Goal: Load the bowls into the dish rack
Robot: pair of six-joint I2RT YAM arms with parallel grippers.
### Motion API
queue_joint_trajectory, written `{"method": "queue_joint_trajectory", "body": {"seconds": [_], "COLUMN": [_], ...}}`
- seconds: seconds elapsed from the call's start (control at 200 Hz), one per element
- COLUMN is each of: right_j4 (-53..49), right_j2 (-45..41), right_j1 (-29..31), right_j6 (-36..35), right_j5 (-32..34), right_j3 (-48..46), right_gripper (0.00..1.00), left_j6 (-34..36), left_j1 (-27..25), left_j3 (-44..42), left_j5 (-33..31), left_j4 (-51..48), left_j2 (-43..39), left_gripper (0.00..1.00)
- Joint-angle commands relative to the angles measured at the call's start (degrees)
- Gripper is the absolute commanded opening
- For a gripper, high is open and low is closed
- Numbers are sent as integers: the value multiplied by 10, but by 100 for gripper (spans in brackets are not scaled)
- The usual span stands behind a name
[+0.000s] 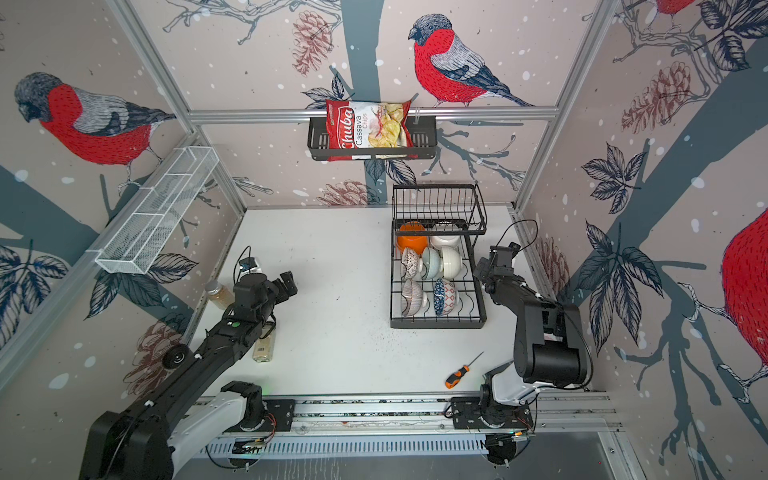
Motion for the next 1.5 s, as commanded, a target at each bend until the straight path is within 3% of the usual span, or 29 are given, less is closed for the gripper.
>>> {"method": "queue_joint_trajectory", "body": {"seconds": [0.0,0.275,0.615,0.86,1.156,1.331,1.496], "right_j4": [-26,-21,-17,0,161,273,412], "right_j2": [15,47,57,40,18,22,-35], "right_j1": [16,36,80,76,71,62,56], "right_j6": [-33,-56,-83,-96,-111,-110,-115], "right_j5": [-49,-104,-100,-22,69,66,77], "right_j3": [7,22,52,47,-30,-82,-171], "right_gripper": [99,99,99,100,99,100,99], "left_j6": [10,10,12,22,62,79,113], "left_j1": [2,7,10,15,25,32,34], "left_j3": [-1,-2,-3,-9,-37,-41,-54], "left_j5": [-2,-1,-3,-21,-75,-115,-155], "left_j4": [21,23,31,51,143,189,258], "left_j2": [-1,-1,5,18,47,69,93], "left_gripper": [98,98,98,97,98,98,98]}}
